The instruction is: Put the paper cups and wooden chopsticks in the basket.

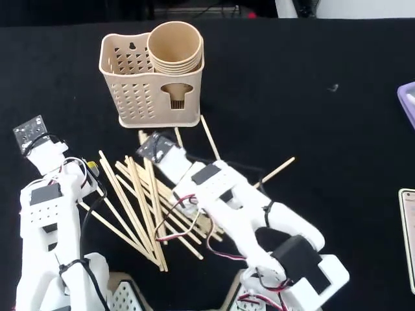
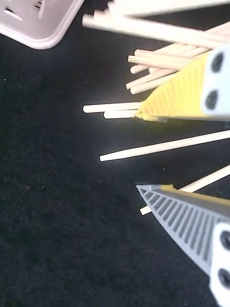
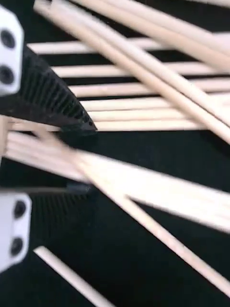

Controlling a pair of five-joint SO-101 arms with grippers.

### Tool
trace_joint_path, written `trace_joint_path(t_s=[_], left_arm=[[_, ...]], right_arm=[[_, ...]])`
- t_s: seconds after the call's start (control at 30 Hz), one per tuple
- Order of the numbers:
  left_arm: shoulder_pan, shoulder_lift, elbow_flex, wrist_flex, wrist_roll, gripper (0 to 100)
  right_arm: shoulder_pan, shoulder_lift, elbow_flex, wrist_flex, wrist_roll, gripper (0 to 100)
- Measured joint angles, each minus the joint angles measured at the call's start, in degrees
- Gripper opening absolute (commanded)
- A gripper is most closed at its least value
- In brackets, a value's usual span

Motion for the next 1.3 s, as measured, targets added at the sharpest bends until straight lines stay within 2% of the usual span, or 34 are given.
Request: trace_joint_path(t_s=[0.1, 0.47, 0.73, 1.07, 1.3], left_arm=[[0.00, 0.00, 0.00, 0.00, 0.00, 22], [0.00, 0.00, 0.00, 0.00, 0.00, 22], [0.00, 0.00, 0.00, 0.00, 0.00, 22], [0.00, 0.00, 0.00, 0.00, 0.00, 22], [0.00, 0.00, 0.00, 0.00, 0.00, 22]], right_arm=[[0.00, -0.09, -0.09, 0.88, 0.18, 0.8], [5.89, -0.09, -2.90, 9.76, 6.42, 1.0], [6.42, -14.15, -2.90, 16.97, 8.00, 1.0], [6.33, -23.38, -2.46, 15.38, 7.65, 1.0], [6.33, -36.48, -17.76, 17.76, 1.41, 1.0]])
